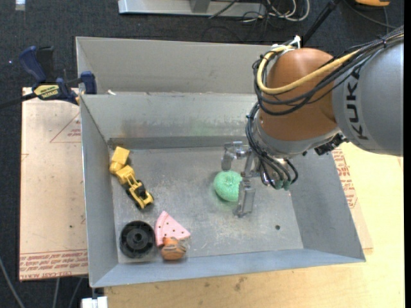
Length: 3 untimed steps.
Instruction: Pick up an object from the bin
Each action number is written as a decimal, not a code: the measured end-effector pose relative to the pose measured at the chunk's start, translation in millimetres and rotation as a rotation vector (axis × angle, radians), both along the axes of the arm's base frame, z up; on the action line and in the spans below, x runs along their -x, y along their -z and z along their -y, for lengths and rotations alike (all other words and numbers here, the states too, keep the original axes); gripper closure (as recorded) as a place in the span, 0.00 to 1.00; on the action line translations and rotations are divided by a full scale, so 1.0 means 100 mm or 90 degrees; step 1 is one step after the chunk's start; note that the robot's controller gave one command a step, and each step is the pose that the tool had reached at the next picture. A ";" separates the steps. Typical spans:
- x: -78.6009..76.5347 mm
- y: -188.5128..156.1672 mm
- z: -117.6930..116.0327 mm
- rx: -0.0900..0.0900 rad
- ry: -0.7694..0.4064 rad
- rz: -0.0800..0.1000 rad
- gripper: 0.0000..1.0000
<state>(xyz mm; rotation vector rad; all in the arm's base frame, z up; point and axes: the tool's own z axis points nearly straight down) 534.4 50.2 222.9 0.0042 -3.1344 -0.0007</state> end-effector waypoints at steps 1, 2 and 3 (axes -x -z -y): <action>-0.01 -0.05 0.00 0.000 0.001 0.005 0.00; -0.28 0.32 0.30 -0.001 -0.033 0.008 0.00; -0.40 0.58 0.50 0.001 -0.047 0.003 0.00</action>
Offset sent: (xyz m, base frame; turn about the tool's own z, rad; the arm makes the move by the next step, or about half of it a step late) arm 0.0395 -0.0478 -0.0542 -0.0766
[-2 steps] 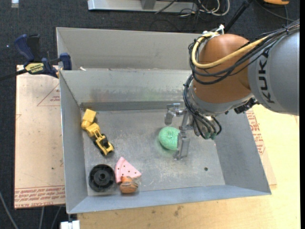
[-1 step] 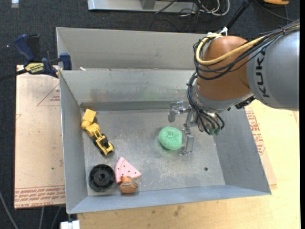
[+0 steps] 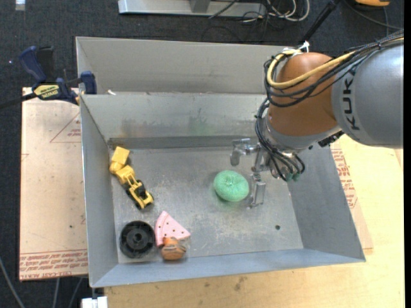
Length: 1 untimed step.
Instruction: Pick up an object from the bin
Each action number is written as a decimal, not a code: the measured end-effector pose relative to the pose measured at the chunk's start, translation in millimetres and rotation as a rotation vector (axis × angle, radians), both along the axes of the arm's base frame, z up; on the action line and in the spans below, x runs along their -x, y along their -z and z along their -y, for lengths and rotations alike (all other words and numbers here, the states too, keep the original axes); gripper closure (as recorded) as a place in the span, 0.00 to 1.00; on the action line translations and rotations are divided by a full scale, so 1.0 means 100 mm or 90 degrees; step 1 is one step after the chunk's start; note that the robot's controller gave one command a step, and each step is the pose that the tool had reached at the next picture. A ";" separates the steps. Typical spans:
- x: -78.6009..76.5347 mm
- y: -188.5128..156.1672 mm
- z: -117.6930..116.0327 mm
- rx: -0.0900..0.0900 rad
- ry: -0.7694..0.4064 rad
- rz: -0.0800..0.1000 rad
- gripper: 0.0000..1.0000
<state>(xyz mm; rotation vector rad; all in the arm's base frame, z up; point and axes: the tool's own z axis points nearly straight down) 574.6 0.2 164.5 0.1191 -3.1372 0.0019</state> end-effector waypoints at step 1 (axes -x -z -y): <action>-0.09 0.26 -0.02 -0.002 0.012 0.004 0.00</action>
Offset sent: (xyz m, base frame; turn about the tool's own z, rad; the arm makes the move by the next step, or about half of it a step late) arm 0.0144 -0.0069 -0.0938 0.0439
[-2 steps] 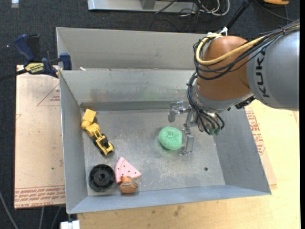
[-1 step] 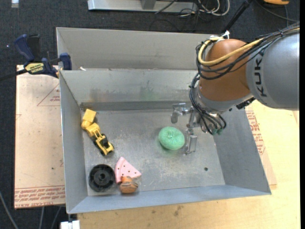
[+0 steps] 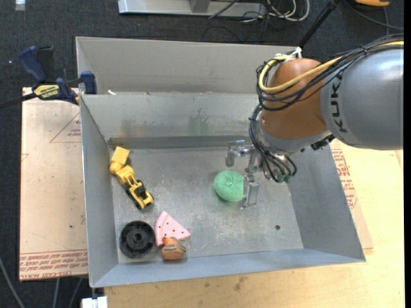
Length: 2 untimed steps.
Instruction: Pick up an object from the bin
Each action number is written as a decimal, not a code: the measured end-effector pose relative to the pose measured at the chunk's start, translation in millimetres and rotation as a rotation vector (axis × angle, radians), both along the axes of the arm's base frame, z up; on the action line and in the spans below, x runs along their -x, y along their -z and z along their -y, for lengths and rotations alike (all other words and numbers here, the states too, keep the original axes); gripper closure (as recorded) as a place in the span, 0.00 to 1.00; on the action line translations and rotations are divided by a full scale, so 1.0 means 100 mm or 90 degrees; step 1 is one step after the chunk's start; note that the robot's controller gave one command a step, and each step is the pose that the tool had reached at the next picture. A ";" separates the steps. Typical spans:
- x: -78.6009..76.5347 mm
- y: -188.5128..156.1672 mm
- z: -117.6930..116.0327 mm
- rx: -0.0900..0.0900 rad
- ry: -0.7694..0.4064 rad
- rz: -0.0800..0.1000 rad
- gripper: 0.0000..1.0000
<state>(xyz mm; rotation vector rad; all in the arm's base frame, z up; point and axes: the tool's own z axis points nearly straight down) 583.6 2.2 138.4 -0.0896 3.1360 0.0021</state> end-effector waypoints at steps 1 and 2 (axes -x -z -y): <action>-0.06 0.68 0.08 0.000 0.016 -0.002 1.00; -0.06 0.68 0.08 0.000 0.016 -0.002 1.00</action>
Offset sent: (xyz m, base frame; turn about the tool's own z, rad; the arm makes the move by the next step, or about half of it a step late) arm 0.0000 0.0000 0.0000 0.0000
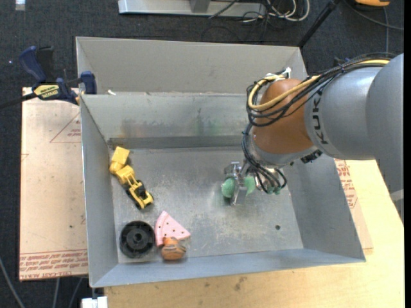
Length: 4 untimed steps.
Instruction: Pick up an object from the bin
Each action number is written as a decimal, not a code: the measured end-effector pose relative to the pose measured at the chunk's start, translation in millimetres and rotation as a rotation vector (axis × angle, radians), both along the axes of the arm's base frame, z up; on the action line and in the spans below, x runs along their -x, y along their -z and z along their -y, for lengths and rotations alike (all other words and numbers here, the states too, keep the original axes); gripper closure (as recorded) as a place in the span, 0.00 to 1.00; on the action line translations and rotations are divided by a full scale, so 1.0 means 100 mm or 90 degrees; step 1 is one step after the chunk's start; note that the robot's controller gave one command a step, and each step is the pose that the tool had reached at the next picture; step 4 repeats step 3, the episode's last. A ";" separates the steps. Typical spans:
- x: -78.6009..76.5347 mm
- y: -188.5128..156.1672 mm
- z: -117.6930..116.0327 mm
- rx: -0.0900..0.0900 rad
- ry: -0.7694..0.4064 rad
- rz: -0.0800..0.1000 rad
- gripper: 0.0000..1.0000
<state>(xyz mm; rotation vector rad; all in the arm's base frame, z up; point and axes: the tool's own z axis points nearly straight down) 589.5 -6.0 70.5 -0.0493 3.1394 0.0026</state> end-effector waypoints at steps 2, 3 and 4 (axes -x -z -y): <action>-0.22 -1.27 -0.08 0.000 0.008 0.001 1.00; -0.50 -2.51 -0.04 0.001 -0.006 0.002 1.00; -0.50 -2.51 -0.04 0.001 -0.006 0.002 1.00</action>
Offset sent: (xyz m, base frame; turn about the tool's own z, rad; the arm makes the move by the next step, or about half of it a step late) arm 0.0000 0.0000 0.0000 0.0000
